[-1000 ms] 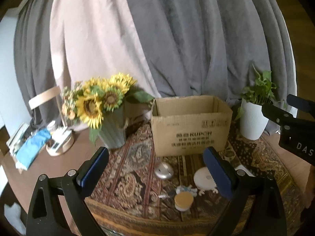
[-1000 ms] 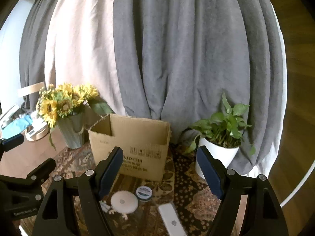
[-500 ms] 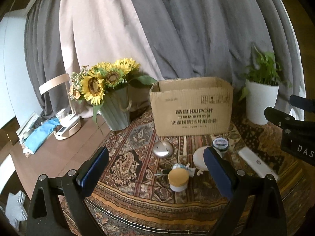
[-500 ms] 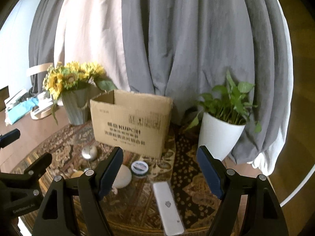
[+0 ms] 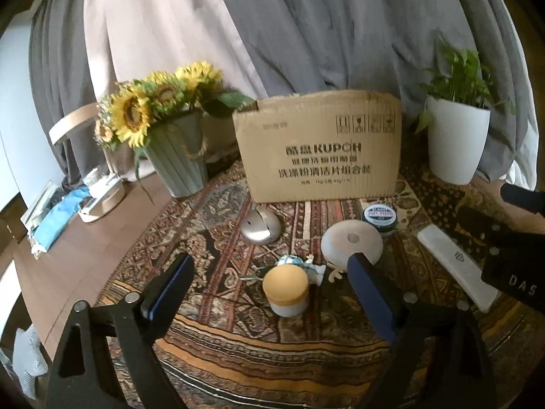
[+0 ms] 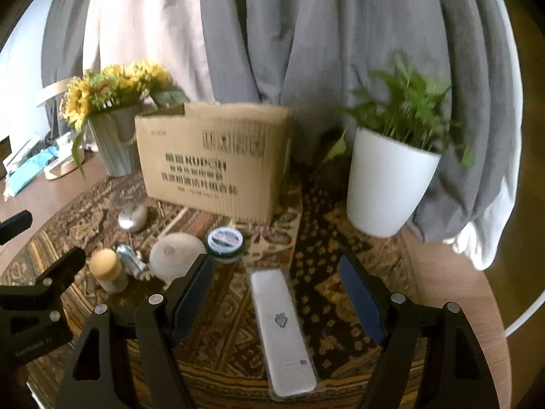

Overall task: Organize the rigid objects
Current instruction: 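Grasp the yellow-lidded jar with the left gripper while the right grasps the white bagged remote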

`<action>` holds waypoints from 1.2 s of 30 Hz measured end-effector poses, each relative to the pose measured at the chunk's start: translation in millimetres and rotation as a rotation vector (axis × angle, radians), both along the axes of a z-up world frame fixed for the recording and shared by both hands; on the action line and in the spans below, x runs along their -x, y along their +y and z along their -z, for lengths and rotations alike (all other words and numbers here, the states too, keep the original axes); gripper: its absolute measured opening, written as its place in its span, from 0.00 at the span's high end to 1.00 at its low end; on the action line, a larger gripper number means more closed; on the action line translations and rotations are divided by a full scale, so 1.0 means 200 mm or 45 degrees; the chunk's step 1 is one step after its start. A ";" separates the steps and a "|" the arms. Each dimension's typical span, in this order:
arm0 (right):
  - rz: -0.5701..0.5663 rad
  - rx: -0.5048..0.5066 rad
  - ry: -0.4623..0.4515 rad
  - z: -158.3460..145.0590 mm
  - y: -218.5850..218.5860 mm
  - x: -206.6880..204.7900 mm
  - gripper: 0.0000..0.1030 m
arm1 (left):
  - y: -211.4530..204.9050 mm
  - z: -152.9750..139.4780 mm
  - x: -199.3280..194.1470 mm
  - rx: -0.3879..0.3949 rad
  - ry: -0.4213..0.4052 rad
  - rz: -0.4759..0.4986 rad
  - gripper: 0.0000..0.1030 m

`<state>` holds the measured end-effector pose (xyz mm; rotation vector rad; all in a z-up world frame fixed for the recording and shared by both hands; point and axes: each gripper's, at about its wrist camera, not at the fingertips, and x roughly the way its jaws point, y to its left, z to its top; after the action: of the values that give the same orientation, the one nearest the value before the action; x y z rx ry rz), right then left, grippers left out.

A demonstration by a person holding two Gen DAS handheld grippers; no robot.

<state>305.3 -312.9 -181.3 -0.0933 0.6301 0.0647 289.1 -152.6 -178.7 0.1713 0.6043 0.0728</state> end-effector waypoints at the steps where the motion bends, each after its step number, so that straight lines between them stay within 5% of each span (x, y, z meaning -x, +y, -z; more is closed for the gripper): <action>1: -0.002 -0.005 0.013 0.02 0.00 -0.01 0.26 | 0.00 0.01 -0.01 -0.001 0.007 -0.001 0.11; 12: 0.017 -0.057 0.201 0.21 -0.06 -0.14 0.39 | -0.02 0.13 -0.15 0.001 0.116 -0.048 0.25; 36: 0.023 -0.110 0.383 0.37 -0.07 -0.27 0.53 | 0.00 0.31 -0.29 0.091 0.315 -0.050 0.51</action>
<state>358.8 -326.5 -255.2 0.0065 0.9277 0.0897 346.5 -152.5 -241.4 0.0997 0.8559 0.0685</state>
